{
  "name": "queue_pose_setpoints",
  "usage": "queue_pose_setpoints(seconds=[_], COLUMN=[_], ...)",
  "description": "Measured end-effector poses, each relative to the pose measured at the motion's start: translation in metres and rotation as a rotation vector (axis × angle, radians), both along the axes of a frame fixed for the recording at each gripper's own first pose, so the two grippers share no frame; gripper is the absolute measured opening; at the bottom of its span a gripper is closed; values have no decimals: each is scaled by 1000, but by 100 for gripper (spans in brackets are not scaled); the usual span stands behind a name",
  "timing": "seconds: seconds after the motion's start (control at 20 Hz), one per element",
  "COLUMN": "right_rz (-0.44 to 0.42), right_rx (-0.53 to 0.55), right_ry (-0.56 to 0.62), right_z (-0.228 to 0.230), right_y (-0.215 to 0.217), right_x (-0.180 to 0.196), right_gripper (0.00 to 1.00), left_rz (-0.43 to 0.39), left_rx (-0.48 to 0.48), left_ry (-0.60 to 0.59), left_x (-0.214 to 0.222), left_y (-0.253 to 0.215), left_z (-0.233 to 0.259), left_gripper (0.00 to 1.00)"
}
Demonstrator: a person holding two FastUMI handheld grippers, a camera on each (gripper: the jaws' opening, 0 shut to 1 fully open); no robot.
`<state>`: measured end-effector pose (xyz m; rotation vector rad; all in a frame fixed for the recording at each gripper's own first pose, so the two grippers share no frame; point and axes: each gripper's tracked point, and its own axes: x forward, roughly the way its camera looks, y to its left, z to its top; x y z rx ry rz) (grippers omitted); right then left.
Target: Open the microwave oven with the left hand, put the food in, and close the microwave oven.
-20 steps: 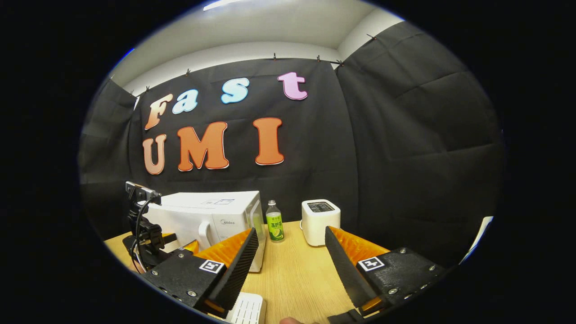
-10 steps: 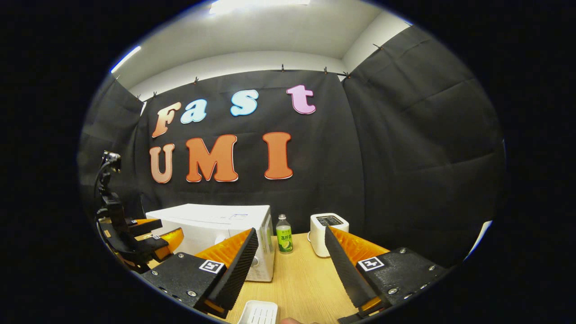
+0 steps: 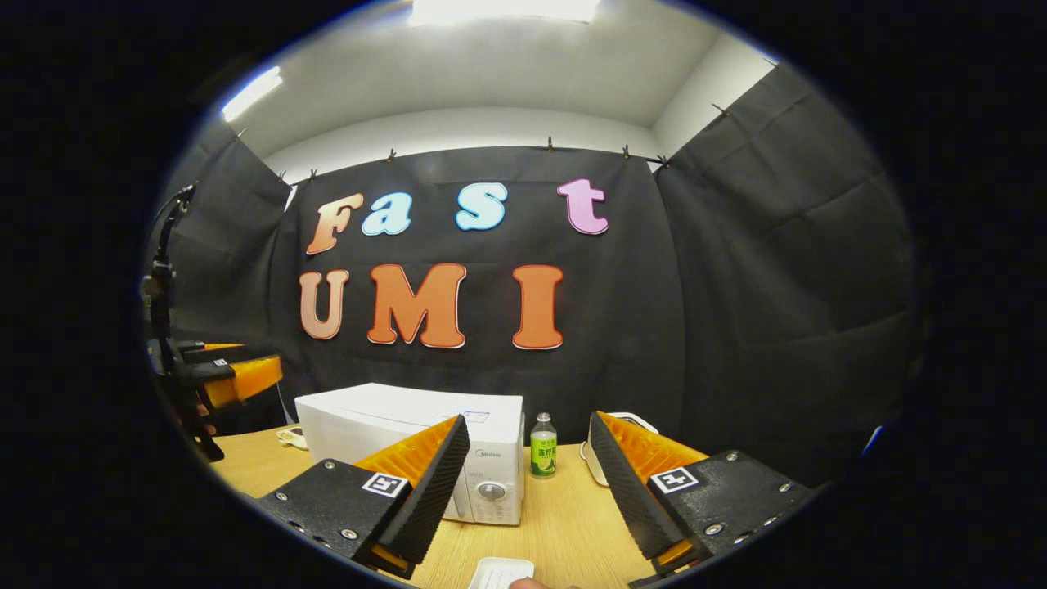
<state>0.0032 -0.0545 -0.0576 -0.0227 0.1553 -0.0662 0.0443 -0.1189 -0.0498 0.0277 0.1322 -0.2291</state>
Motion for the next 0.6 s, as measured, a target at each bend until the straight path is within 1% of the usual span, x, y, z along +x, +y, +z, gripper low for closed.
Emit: queue_pose_setpoints(seconds=[0.2,0.4,0.6], right_rz=[56,61,77], right_rx=[-6,-52,-65], right_ry=[-32,-20,-53], right_z=[17,29,48], right_y=[29,41,54], right_x=[-1,-3,-5], right_gripper=[93,92,93], left_rz=[60,106,148], left_rx=[9,0,35], left_ry=[-46,-53,-56], left_x=[-19,-28,-31], left_y=[40,77,107], left_z=[38,61,69], left_gripper=[100,100,100])
